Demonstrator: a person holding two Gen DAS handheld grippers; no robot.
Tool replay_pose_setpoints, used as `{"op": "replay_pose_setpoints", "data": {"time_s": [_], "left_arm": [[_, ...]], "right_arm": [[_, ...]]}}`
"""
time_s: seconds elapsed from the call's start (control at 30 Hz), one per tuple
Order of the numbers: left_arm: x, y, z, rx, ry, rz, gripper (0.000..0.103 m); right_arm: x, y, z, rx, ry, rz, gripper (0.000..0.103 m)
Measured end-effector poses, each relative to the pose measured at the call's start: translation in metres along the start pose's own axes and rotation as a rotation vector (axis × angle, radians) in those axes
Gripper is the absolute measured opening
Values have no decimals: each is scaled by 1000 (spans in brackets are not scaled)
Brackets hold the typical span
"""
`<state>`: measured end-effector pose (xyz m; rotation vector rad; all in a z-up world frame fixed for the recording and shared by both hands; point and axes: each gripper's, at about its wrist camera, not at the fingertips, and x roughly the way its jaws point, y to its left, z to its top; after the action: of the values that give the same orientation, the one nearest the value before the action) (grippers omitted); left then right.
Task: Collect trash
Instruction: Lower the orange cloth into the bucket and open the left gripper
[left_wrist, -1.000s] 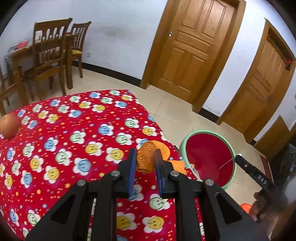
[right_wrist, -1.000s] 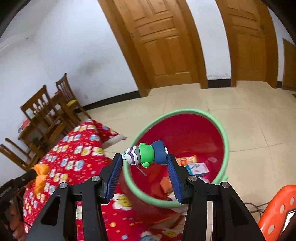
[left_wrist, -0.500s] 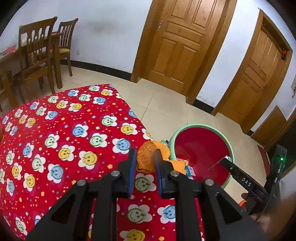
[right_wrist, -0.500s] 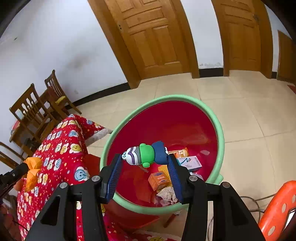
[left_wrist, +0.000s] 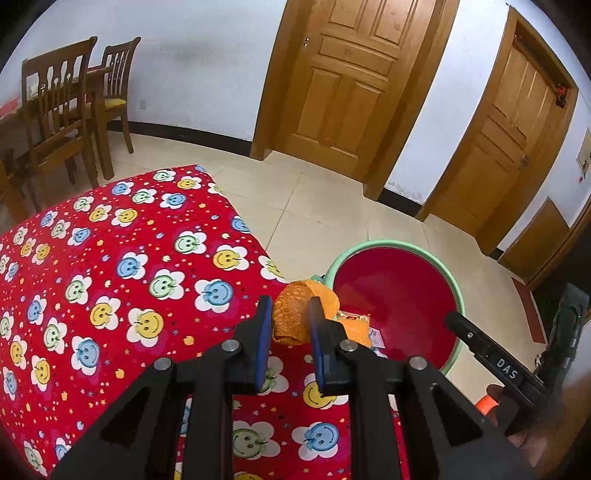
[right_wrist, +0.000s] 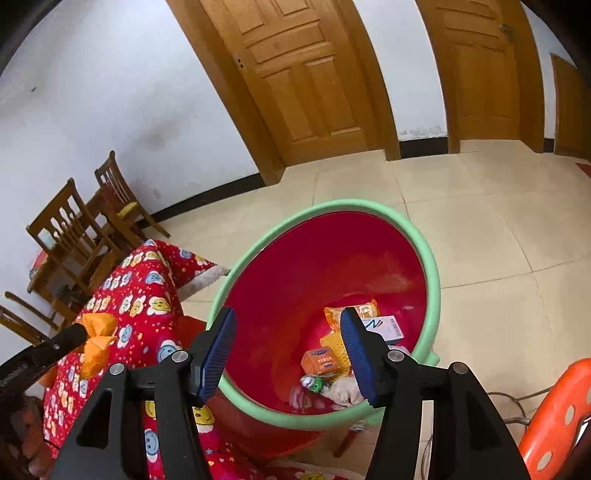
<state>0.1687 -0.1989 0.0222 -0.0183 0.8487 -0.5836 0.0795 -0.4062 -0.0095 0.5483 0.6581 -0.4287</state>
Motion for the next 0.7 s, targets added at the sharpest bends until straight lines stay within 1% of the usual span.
{"op": "replay_pose_setpoints", "data": {"time_s": [0.13,0.27,0.4,0.6,0.7], "left_arm": [[4,-7,2,11,0,-5,19],[12,-19,5,31,2,-13,19],[22,-32,6,53,7,-21,19],[43,-51,3,95,25,-29,19],[56,-59,1,107,50,-44,19]], "right_arm": [[-12,-5,0,8,-17,-3,61],[-24,-13,-1,27,-32,-18,64],[-33,-22,-3,45,-43,-27,64],[-34,-34,-5,73,-37,-40,64],[-34,-39,-7,87,-30,-45,64]]}}
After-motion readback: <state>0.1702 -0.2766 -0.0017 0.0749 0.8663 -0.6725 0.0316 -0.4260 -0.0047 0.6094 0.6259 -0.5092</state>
